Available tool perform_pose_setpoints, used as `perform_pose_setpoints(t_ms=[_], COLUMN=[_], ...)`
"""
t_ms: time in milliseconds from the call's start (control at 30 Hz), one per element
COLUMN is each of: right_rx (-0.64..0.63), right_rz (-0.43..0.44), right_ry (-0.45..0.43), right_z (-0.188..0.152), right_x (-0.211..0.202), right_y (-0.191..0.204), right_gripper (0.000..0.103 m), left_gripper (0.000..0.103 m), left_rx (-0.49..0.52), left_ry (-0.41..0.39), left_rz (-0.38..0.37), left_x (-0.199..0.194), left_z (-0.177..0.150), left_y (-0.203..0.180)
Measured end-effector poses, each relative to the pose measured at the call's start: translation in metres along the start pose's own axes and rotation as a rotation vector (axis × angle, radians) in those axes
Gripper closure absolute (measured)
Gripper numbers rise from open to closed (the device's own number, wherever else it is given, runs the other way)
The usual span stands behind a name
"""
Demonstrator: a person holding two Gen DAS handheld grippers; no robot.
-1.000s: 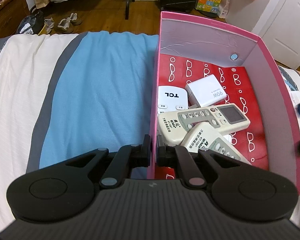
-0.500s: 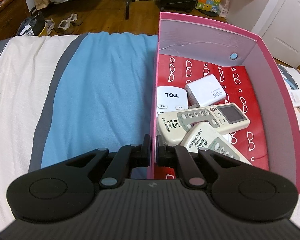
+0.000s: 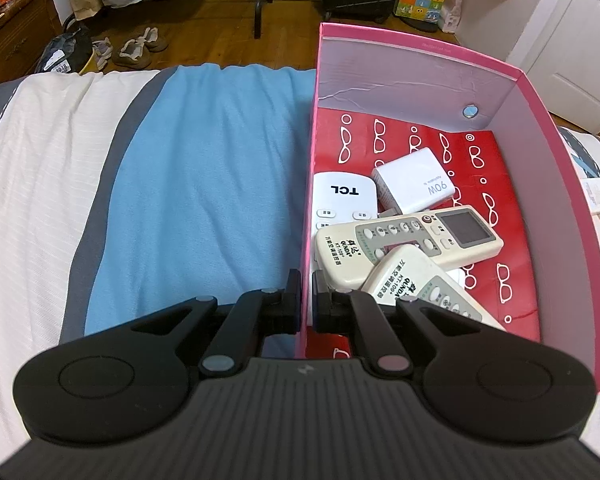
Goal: Organize rigid objects
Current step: 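Move the right tool to the keys and grasp one key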
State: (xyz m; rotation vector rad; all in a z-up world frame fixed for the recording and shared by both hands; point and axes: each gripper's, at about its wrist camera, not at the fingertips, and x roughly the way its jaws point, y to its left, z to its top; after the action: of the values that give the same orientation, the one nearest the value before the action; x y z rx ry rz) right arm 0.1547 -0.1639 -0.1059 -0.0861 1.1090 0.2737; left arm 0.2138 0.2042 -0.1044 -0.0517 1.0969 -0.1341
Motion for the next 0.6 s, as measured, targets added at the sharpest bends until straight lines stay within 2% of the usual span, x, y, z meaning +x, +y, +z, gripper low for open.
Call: perform_pose_setpoints(t_ms=[133,200,233,333,367,600], right_rx=[-0.06,-0.102,-0.116,-0.102,-0.1,-0.021], right_rz=[-0.07,-0.085,-0.086,-0.076,-0.068,-0.02], right_ry=[0.001,-0.015,-0.023,-0.032,-0.05,-0.17], right_z=[0.011,0.012,0.011,0.005,0.002,0.006], right_x=[0.007,0.003,-0.001,-0.009,-0.014,-0.057], right_y=[0.014,0.022,0.026,0.028,0.028,0.032], right_gripper=[0.037,0.058,0.081,0.083,0.092,0.091], left_gripper=[0.099,0.099,0.099,0.099,0.099,0.099], left_rx=[0.001,0.001,0.0,0.0,-0.001,-0.004], left_ry=[-0.001,0.0,0.0,-0.001,0.0,0.0], left_rz=[0.002,0.002,0.001,0.001,0.0,0.0], left_x=[-0.001,-0.001,-0.001,-0.001,0.0,-0.001], left_z=[0.0,0.0,0.0,0.0,0.0,0.0], left_y=[0.0,0.0,0.0,0.001,0.001,0.001])
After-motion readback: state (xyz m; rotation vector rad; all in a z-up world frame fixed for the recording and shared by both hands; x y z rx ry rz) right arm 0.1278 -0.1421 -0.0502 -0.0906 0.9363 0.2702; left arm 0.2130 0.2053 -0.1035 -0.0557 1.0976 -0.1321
